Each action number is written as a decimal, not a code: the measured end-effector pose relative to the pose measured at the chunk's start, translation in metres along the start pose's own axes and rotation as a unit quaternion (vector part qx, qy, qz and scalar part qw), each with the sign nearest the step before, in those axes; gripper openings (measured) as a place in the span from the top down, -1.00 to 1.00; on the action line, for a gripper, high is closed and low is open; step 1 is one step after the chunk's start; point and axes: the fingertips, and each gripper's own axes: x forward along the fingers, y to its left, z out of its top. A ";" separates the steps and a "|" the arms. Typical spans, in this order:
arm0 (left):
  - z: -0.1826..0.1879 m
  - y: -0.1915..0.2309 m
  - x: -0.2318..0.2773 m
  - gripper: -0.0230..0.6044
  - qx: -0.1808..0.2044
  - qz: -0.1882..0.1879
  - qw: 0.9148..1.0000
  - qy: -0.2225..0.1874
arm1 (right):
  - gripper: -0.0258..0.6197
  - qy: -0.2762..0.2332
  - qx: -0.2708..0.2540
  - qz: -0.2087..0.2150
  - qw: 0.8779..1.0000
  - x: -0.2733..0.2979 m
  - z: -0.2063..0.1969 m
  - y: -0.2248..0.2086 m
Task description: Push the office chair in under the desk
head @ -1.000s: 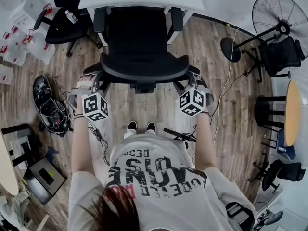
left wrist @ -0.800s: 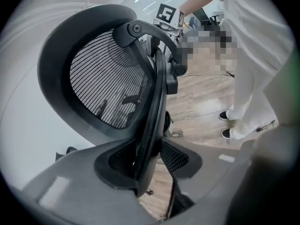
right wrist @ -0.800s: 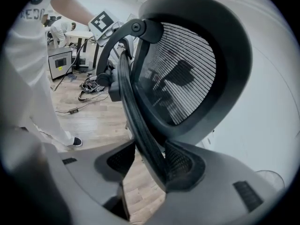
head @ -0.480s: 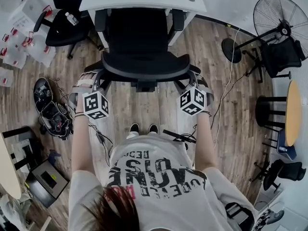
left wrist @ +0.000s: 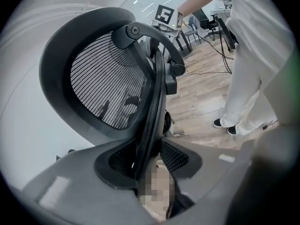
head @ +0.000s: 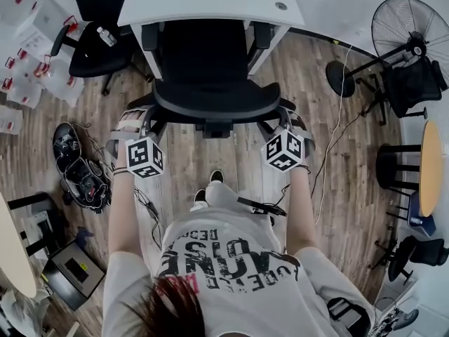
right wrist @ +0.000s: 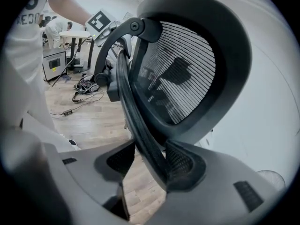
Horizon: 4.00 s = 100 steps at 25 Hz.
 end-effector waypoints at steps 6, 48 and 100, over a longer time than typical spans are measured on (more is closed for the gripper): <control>-0.001 0.008 0.011 0.38 -0.004 -0.007 1.000 0.007 | 0.33 -0.004 -0.002 0.004 1.000 0.008 -0.001 -0.009; -0.012 0.067 0.062 0.34 -0.027 0.013 0.999 0.023 | 0.32 0.003 -0.006 0.004 1.000 0.060 0.006 -0.072; 0.006 0.066 0.052 0.24 -0.146 0.012 0.989 0.018 | 0.31 -0.034 0.002 0.014 0.999 0.048 0.009 -0.070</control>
